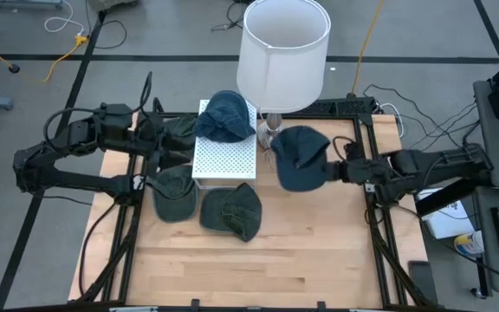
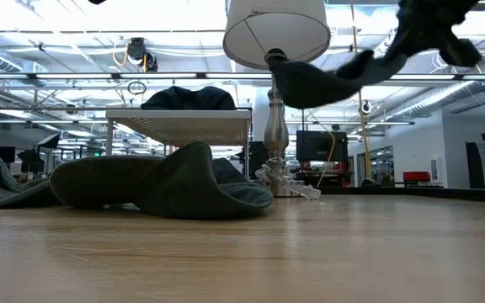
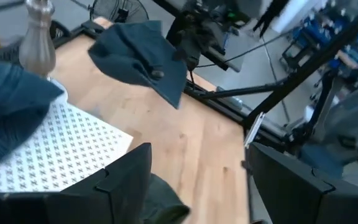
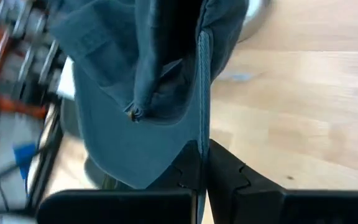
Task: Pick & Place hat
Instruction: Stack the blue cap on the blue caps on the shelf
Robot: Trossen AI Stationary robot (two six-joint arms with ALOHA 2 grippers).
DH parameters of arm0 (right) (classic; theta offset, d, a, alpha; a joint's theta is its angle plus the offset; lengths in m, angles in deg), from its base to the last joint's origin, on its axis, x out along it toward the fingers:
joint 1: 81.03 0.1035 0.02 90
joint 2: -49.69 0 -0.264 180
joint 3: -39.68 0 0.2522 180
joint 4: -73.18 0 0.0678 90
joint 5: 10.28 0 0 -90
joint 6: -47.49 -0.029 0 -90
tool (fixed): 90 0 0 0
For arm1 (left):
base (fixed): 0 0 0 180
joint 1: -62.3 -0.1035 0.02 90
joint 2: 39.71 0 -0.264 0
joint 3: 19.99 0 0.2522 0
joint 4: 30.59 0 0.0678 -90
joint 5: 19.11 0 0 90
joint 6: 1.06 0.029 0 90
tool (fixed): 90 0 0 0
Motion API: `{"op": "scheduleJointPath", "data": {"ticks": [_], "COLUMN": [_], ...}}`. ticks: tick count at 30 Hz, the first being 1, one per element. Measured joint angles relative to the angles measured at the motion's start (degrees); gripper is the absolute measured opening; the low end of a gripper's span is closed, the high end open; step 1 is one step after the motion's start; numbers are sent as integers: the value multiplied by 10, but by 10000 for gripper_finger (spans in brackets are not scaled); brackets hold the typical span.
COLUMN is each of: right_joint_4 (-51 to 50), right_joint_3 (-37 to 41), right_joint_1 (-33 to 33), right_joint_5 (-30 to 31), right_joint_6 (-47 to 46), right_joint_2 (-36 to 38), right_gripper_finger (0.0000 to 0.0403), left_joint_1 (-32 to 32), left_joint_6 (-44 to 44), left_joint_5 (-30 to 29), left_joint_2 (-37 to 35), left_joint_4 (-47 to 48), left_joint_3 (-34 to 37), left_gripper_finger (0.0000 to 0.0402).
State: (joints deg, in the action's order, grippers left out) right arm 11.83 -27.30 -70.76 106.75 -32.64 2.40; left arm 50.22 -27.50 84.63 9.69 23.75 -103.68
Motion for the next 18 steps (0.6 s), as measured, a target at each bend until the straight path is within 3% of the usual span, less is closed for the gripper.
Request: {"op": "scheduleJointPath", "data": {"ticks": [7,14,18], "right_joint_4": [71,168,174], "right_joint_3": [-66,-152,-211], "right_joint_1": [91,135,149], "right_joint_5": [1,8,42], "right_joint_6": [138,309,367], "right_joint_2": [-93,-212,-278], "right_gripper_finger": [2,2,2], "left_joint_1": [0,0,0], "left_joint_6": [-35,-53,-67], "left_joint_5": [60,126,163], "left_joint_2": [0,0,0], "left_joint_4": [-1,-1,-1], "left_joint_3": [0,0,0], "left_gripper_finger": [273,273,273]}}
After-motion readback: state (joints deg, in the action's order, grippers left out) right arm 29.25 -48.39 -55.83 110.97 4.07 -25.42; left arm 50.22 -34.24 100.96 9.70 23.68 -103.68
